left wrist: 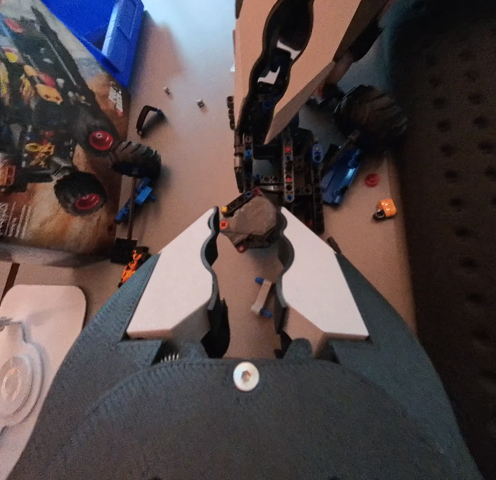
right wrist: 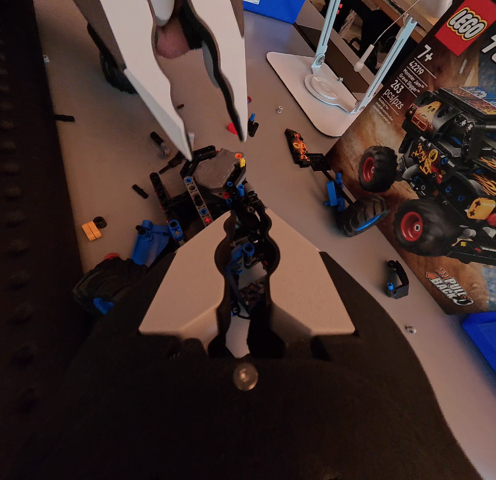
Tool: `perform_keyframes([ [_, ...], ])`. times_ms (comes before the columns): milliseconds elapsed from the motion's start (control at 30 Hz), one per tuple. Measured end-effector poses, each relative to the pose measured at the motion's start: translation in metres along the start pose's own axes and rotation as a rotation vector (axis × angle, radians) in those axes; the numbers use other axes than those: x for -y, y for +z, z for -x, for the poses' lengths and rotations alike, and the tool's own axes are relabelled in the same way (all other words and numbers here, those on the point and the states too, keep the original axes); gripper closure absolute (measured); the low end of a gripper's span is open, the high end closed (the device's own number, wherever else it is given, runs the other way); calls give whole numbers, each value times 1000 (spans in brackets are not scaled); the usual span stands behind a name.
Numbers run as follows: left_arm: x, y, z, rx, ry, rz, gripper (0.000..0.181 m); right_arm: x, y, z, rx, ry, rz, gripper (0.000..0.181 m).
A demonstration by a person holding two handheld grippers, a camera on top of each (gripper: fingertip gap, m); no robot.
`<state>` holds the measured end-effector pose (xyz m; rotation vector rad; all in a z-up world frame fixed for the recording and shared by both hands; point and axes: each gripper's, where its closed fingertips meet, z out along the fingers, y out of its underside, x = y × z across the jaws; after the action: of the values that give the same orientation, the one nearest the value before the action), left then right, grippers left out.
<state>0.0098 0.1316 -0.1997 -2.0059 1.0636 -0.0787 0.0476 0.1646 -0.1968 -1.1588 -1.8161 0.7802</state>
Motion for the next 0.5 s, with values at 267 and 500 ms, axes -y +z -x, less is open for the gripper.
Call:
perform_keyframes([
  [267,24,48,-1,16,96,22,159,-1,-5,-1,-19,-18,17,166],
  [500,30,51,3,47,145,34,166,-7,-12,7,25,20,32,177],
])
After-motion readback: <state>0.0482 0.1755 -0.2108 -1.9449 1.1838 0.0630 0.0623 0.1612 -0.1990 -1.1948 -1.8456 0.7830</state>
